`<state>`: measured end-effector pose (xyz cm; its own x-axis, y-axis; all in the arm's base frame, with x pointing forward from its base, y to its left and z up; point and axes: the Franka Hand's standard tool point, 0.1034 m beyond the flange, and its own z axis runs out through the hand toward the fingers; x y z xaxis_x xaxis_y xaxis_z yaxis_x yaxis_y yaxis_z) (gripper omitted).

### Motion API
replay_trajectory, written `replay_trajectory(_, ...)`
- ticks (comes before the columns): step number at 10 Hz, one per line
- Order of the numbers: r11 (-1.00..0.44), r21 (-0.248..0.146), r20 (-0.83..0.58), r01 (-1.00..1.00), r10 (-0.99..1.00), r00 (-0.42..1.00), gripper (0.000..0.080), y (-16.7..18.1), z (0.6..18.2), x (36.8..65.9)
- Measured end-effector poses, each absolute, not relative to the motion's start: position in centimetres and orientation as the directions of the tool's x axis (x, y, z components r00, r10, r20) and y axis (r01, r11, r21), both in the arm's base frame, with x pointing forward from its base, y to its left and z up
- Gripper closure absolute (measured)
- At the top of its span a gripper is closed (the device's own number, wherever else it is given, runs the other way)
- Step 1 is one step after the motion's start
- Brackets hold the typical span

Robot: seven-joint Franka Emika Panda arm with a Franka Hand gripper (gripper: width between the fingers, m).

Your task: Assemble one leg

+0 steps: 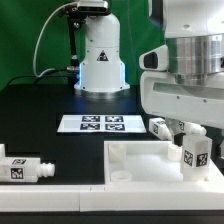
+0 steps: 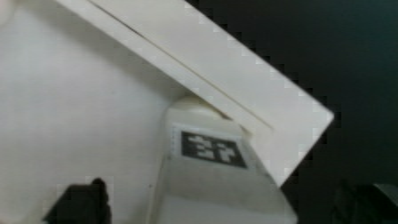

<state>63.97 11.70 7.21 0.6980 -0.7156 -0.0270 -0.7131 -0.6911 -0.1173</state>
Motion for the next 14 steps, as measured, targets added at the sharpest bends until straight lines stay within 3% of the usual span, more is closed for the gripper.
replay_trajectory(5, -0.898, -0.117, 0.013, -0.424, -0.428, 0.903, 0.0151, 11.6, 7.1, 63.9)
replay_trajectory(7, -0.997, -0.061, 0.06, -0.053, -0.057, 0.997, 0.0151, 12.0, 6.6, 63.5)
replay_trajectory(10, -0.99, -0.034, 0.065, 0.136, 0.134, 0.989, 0.0151, 11.6, 6.6, 63.5)
replay_trajectory(13, -0.915, 0.033, 0.074, 0.402, 0.404, 0.912, 0.0151, 10.4, 7.0, 64.2)
replay_trajectory(14, -0.934, 0.027, 0.076, 0.357, 0.358, 0.931, 0.0151, 10.6, 6.9, 64.2)
